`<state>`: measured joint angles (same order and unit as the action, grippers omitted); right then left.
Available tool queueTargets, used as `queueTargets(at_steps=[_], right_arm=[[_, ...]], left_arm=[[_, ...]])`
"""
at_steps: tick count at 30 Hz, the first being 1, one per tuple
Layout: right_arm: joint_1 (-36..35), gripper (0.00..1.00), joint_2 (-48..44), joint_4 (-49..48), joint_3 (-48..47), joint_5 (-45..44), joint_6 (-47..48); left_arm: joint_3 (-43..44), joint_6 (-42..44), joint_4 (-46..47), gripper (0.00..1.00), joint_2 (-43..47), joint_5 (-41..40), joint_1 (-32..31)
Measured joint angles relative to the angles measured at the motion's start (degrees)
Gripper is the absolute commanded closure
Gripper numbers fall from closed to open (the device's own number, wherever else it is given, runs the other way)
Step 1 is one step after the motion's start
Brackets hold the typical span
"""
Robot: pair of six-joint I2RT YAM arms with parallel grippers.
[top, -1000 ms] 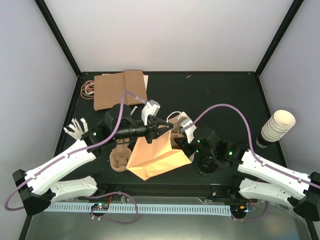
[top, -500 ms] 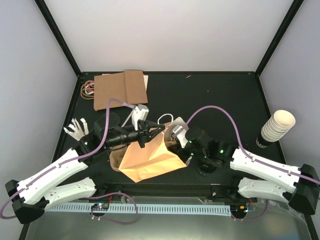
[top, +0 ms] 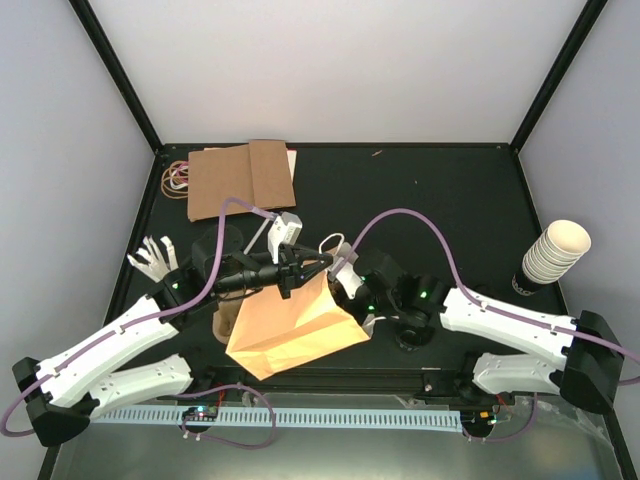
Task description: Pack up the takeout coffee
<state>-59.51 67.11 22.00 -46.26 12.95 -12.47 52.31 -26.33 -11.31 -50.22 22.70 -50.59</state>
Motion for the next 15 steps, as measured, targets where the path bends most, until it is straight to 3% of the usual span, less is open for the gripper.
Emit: queueTargets(at_steps=[15], right_arm=[[0.0, 0.74, 4.2, -7.9, 2.9, 4.4, -1.0]], left_arm=[[0.0, 0.7, -0.3, 0.99, 0.0, 0.1, 0.0]])
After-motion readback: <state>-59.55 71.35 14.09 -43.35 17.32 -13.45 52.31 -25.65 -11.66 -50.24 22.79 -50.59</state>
